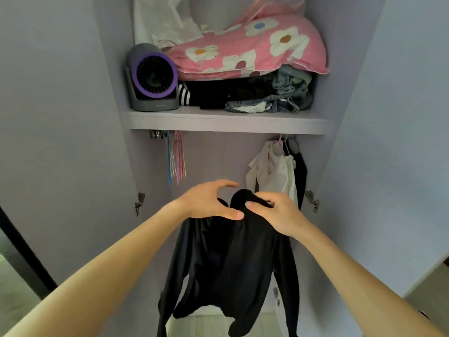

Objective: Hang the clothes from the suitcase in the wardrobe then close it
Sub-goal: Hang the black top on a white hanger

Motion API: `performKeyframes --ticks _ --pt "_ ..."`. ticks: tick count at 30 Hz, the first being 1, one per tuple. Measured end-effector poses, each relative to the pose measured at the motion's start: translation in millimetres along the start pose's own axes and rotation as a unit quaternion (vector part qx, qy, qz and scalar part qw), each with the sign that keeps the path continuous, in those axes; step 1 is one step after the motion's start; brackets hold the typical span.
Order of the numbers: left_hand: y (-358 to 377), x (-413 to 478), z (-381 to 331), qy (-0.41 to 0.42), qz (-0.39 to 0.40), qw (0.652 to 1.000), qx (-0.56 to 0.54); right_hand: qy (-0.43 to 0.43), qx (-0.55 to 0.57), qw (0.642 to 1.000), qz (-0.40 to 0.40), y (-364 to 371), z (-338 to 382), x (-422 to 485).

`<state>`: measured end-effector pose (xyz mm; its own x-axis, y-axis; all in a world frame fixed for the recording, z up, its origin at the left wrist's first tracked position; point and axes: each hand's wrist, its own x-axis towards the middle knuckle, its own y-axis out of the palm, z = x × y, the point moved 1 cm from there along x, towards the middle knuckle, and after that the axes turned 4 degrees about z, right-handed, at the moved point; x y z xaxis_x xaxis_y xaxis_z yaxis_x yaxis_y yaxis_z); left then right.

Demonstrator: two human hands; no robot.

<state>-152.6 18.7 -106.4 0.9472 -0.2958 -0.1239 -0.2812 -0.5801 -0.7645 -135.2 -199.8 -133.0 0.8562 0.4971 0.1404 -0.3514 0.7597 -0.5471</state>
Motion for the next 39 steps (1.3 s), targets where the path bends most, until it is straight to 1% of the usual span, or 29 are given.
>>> performKeyframes --ticks 1,3,5,7,8,10,11,13,15,17,18,21,24,27,30,32,33,34,36,39 --pt "8.6 3.4 -4.4 0.01 0.002 0.999 0.041 -0.001 0.01 1.0 0.005 0.3 3.5 2.2" --pt "15.2 7.8 -4.3 0.016 -0.031 0.996 0.083 -0.006 0.022 1.0 0.013 1.3 11.3 10.8" --pt "12.3 9.3 2.4 0.006 -0.082 0.993 0.083 -0.003 0.024 1.0 0.01 0.6 12.9 20.9" --pt "5.3 5.7 10.6 -0.001 -0.114 0.99 0.077 0.0 0.017 1.0 -0.005 0.3 10.6 32.8" --pt "3.0 3.5 14.9 -0.003 -0.121 0.988 0.095 0.004 0.013 1.0 -0.009 1.5 8.3 38.6" --pt "-3.3 2.0 25.1 -0.007 -0.152 0.974 0.166 0.006 0.009 1.0 -0.006 7.7 5.0 56.3" --pt "-5.2 2.2 29.0 -0.008 -0.17 0.961 0.218 0.008 0.008 1.0 0.0 12.3 3.0 63.9" --pt "-15.3 6.0 42.2 -0.021 -0.211 0.921 0.328 0.008 0.003 1.0 0.014 24.5 -1.2 91.9" --pt "-24.5 9.5 55.2 -0.046 -0.239 0.883 0.402 0.013 -0.005 1.0 0.028 36.0 -7.2 114.4" --pt "-36.9 10.8 73.7 -0.069 -0.258 0.848 0.458 0.017 -0.007 0.999 0.044 47.2 -12.9 140.5" --pt "-45.6 9.0 82.5 -0.082 -0.253 0.837 0.478 0.025 -0.013 0.999 0.047 51.7 -16.8 156.3" --pt "-71.8 11.8 126.8 -0.116 -0.285 0.797 0.52 0.035 -0.042 0.997 0.053 68.6 -35.5 217.0" --pt "-94.7 3.0 163.0 -0.155 -0.295 0.751 0.571 0.048 -0.066 0.996 0.042 88.5 -57.2 278.5" --pt "-106.6 -6.4 203.0 -0.167 -0.301 0.683 0.644 0.07 -0.079 0.994 0.013 115.8 -74.0 335.7" --pt "-109.6 -16.3 231.4 -0.162 -0.261 0.624 0.718 0.097 -0.074 0.993 0.007 145.8 -82.4 370.2" --pt "-110.1 -18.1 245.2 -0.18 -0.255 0.598 0.739 0.129 -0.07 0.989 0.012 168.9 -89.1 385.5" --pt "-110.8 -17.9 250.5 -0.199 -0.253 0.59 0.74 0.137 -0.069 0.988 0.006 181.3 -94.0 393.7" --pt "-112.8 -17.2 251.1 -0.217 -0.243 0.589 0.739 0.144 -0.077 0.987 0.001 189.5 -96.6 398.5" --pt "-114.4 -14.3 253.2 -0.243 -0.221 0.577 0.748 0.139 -0.106 0.984 -0.024 203.4 -103.7 407.4" --pt "-113.3 -11.7 255.5 -0.259 -0.217 0.568 0.75 0.123 -0.145 0.98 -0.062 208.5 -109.2 411.5"
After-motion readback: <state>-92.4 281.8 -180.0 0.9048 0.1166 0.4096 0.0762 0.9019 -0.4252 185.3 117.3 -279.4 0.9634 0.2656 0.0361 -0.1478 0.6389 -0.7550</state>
